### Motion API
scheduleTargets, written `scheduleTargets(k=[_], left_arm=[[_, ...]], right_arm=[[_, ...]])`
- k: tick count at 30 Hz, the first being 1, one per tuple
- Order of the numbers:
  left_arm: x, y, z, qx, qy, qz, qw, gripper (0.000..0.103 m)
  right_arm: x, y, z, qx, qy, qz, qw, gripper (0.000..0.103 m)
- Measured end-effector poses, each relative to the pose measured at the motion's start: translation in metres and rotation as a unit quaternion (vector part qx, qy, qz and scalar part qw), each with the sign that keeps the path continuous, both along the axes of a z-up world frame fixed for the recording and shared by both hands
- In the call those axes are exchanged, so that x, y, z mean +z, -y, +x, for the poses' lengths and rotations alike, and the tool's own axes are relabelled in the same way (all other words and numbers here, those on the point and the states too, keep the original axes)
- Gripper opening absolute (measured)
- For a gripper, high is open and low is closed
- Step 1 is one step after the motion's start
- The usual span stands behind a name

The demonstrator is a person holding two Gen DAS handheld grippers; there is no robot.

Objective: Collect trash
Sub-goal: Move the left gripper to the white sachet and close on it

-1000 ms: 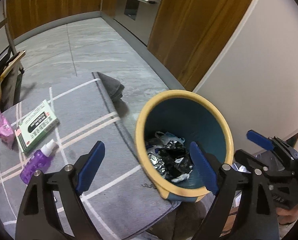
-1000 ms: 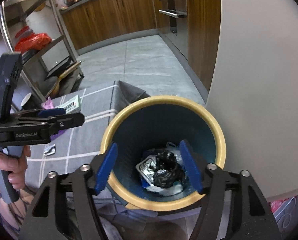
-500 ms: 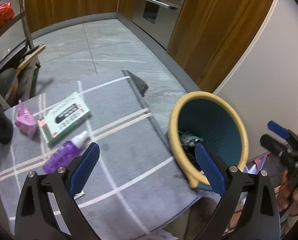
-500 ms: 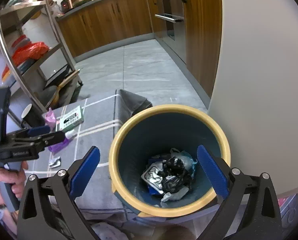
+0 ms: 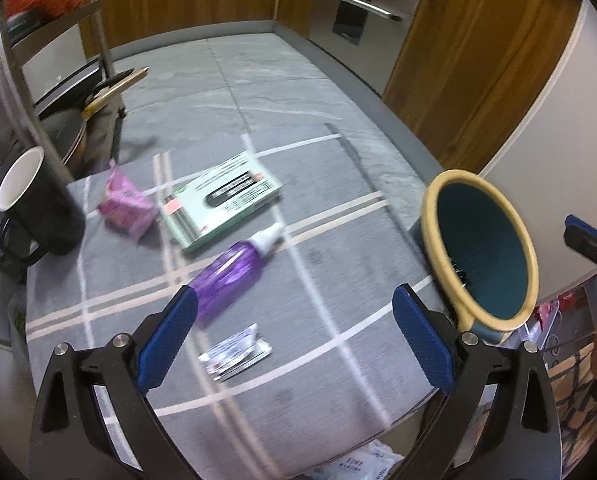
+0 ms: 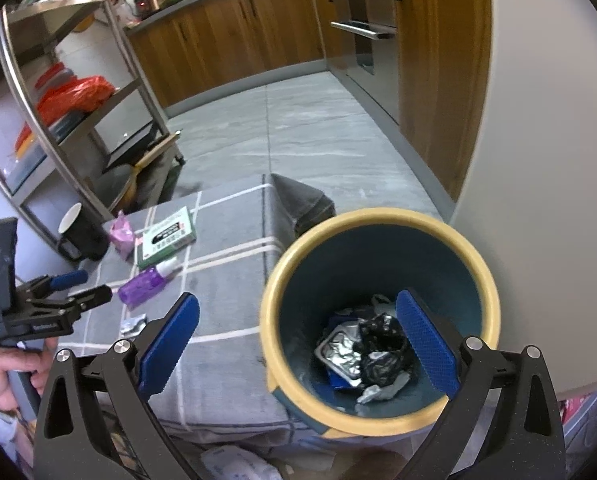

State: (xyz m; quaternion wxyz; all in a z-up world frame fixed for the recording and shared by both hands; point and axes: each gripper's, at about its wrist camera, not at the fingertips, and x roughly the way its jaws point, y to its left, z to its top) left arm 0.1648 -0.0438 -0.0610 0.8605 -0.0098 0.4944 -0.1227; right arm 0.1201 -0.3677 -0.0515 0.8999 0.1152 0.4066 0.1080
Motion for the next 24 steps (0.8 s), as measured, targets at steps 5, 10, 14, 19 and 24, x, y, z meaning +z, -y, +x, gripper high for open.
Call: scheduleTargets(k=[5, 10, 14, 19, 24], left_arm=[[-0.018, -0.019, -0.007, -0.007, -0.015, 0.016, 0.9997, 0.096], [-0.046, -0.025, -0.010, -0.037, -0.036, 0.048, 0.9975, 0.096], [-0.061, -0.023, -0.014, -0.067, -0.042, 0.084, 0.9934, 0.082], [-0.072, -0.018, -0.016, -0.097, -0.053, 0.096, 0.9893, 0.064], [-0.085, -0.008, -0.011, -0.120, -0.053, 0.121, 0.9838, 0.064]], right_arm=[[0.002, -0.014, 0.003, 0.015, -0.001, -0.001, 1.000, 0.098], [0.004, -0.028, 0.006, 0.029, 0.000, 0.001, 1.000, 0.098], [0.004, -0.037, 0.007, 0.037, 0.000, -0.002, 0.999, 0.098], [0.003, -0.042, 0.008, 0.044, -0.002, 0.000, 0.999, 0.098], [0.001, -0.048, 0.008, 0.050, -0.006, -0.001, 0.999, 0.098]])
